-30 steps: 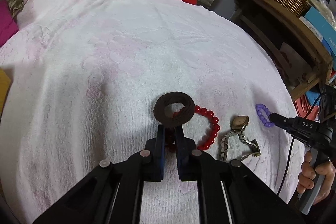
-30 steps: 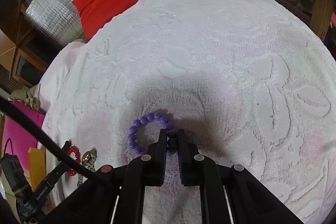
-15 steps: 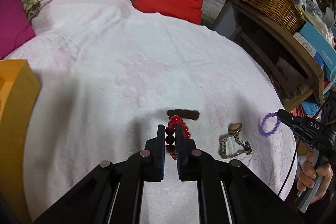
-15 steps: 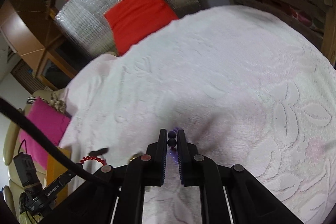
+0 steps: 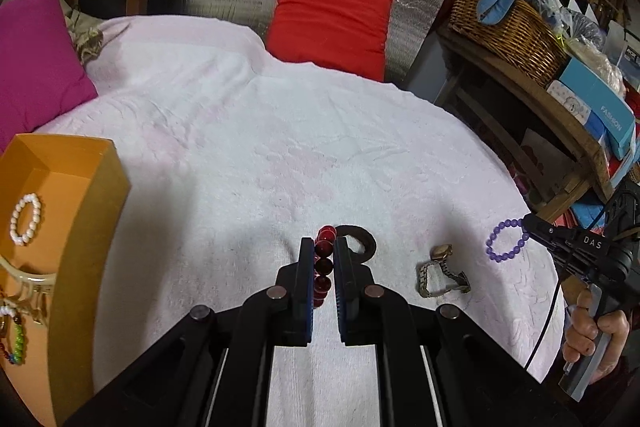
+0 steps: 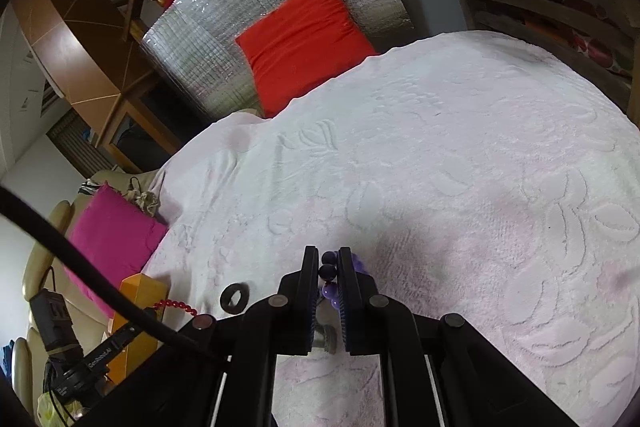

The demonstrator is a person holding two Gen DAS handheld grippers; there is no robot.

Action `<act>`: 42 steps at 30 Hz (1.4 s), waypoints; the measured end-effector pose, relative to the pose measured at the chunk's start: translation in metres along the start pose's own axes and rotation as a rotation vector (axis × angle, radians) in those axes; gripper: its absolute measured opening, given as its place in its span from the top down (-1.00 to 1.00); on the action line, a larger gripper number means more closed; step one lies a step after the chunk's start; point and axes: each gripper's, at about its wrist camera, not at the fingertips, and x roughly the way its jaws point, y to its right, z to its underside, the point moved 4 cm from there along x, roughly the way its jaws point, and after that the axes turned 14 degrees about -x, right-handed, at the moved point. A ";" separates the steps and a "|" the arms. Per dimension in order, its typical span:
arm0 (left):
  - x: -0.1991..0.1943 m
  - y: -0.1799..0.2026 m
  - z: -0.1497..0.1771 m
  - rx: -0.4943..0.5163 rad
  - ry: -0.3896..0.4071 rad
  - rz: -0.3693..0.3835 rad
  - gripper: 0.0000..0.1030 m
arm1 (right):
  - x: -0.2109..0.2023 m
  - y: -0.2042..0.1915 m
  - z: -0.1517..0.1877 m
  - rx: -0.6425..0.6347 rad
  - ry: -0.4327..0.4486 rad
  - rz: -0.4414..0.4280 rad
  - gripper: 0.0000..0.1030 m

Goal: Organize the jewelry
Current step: 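Grasp the red bead bracelet with the left gripper while the right holds the purple bracelet, then carry both bracelets over the orange box and open both grippers to drop them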

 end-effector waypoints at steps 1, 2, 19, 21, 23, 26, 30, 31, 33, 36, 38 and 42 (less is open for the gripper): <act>-0.003 0.000 0.000 0.002 0.004 0.001 0.82 | 0.000 -0.001 0.000 -0.001 0.001 -0.004 0.80; -0.006 -0.001 0.001 0.003 0.008 0.000 0.82 | 0.000 -0.003 0.001 -0.002 0.004 -0.011 0.80; -0.035 -0.025 0.000 -0.040 0.061 -0.038 0.82 | 0.010 -0.065 0.007 -0.083 0.009 -0.086 0.80; -0.036 -0.027 0.001 -0.039 0.063 -0.045 0.82 | 0.014 -0.072 0.010 -0.092 0.001 -0.090 0.80; -0.037 -0.029 0.002 -0.037 0.065 -0.053 0.82 | 0.018 -0.078 0.011 -0.104 -0.003 -0.094 0.80; -0.043 -0.032 0.002 -0.034 0.076 -0.070 0.82 | 0.022 -0.087 0.012 -0.121 -0.009 -0.099 0.80; -0.061 -0.037 -0.001 -0.053 0.101 -0.075 0.82 | 0.026 -0.099 0.015 -0.141 -0.013 -0.112 0.80; -0.069 -0.039 -0.001 -0.060 0.112 -0.074 0.82 | 0.026 -0.103 0.016 -0.144 -0.013 -0.120 0.80; -0.087 -0.047 -0.002 -0.075 0.137 -0.072 0.82 | 0.028 -0.115 0.017 -0.157 -0.018 -0.139 0.80; -0.116 -0.066 0.000 -0.098 0.169 -0.095 0.82 | 0.028 -0.138 0.020 -0.181 -0.023 -0.190 0.80; -0.135 -0.084 0.002 -0.117 0.172 -0.134 0.82 | 0.027 -0.157 0.021 -0.204 -0.023 -0.219 0.80; -0.173 -0.131 0.005 -0.174 0.182 -0.215 0.82 | 0.031 -0.211 0.032 -0.244 -0.049 -0.324 0.80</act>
